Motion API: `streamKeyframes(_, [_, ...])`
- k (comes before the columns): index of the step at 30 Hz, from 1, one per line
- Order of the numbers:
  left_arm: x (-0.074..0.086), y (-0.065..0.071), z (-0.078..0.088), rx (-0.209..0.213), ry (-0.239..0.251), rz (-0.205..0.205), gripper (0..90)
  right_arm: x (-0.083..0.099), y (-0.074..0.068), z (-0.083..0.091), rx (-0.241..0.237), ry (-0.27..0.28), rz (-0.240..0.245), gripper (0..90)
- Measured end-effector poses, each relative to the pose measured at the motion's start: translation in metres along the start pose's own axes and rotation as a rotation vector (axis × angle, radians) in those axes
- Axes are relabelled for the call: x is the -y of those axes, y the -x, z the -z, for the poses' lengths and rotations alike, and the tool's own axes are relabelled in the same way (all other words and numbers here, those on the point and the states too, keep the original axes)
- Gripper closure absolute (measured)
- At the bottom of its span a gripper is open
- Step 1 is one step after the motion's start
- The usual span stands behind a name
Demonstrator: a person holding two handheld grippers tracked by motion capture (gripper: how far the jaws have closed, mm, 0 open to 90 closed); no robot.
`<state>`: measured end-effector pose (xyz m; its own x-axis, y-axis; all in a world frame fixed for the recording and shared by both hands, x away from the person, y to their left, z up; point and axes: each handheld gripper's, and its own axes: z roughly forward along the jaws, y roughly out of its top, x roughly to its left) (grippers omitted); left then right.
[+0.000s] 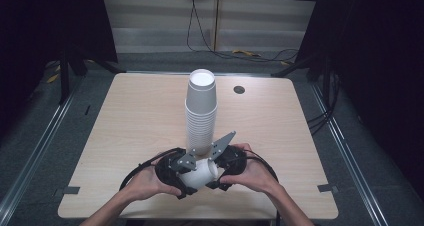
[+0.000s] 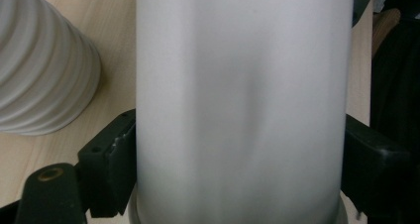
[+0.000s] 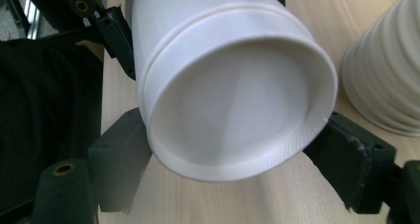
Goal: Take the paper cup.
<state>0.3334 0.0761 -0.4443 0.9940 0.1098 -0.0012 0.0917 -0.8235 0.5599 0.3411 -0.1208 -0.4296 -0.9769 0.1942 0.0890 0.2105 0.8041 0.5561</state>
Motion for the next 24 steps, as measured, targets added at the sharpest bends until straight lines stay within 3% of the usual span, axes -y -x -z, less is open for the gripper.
streamKeyframes(5, [-0.001, 0.003, -0.002, 0.003, -0.016, -0.024, 15.9, -0.003, -0.002, -0.007, -0.012, -0.030, 0.016, 18.4])
streamKeyframes(9, [-0.003, 0.006, -0.005, -0.012, -0.025, -0.034, 15.9, -0.006, -0.004, -0.008, -0.025, -0.020, 0.023, 18.5])
streamKeyframes(15, [-0.003, 0.008, -0.008, -0.008, -0.016, -0.023, 15.9, -0.008, -0.005, -0.007, -0.035, -0.018, 0.027, 19.2])
streamKeyframes(17, [-0.003, 0.007, -0.007, -0.004, -0.034, -0.049, 15.9, -0.009, -0.005, -0.009, -0.041, -0.026, 0.029, 19.1])
streamKeyframes(22, [-0.004, 0.012, -0.009, -0.008, -0.007, -0.034, 15.9, -0.010, -0.006, -0.011, -0.062, -0.031, 0.034, 20.5])
streamKeyframes(24, [-0.005, 0.010, -0.006, -0.001, -0.029, -0.068, 15.9, -0.010, -0.006, -0.011, -0.068, -0.029, 0.033, 20.8])
